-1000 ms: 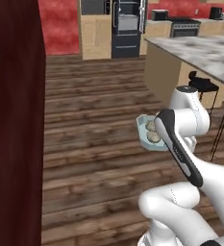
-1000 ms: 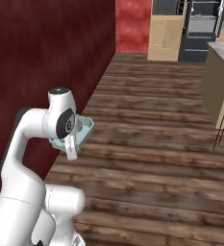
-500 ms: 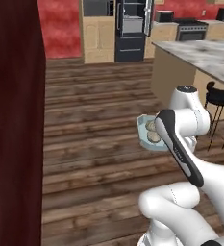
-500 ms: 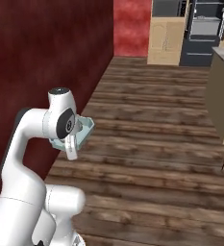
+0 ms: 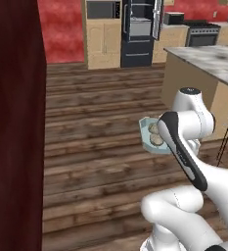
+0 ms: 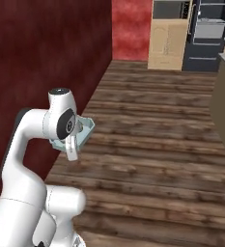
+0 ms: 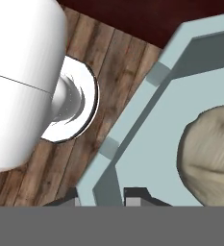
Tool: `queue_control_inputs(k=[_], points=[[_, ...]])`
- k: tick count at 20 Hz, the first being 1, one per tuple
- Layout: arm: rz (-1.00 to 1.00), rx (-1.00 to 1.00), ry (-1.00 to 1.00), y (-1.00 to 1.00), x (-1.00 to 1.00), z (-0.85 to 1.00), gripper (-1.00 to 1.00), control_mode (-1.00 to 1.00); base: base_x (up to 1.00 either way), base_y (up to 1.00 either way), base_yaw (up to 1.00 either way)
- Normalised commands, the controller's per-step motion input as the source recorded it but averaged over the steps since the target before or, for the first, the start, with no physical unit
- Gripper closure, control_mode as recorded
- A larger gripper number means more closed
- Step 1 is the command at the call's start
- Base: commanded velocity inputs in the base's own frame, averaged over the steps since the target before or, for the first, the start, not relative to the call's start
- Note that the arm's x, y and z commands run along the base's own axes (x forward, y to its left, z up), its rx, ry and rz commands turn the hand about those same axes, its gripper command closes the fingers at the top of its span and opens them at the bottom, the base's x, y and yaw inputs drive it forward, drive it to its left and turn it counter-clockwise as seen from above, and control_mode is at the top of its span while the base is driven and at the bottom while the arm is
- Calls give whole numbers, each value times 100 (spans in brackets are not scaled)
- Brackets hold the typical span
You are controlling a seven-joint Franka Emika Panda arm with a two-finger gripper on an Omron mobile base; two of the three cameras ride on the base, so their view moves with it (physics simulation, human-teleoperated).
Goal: Place two dumplings into each of the tupperware containers and then place the containers in the fridge.
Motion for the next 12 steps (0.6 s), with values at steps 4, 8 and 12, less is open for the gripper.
queue_control_inputs(k=[4,8,12], points=[[0,0,0,0,0,0,100,100,100,-1,0],[0,0,0,0,0,0,100,100,100,-14,0],[0,0,0,0,0,0,100,100,100,-40,1]])
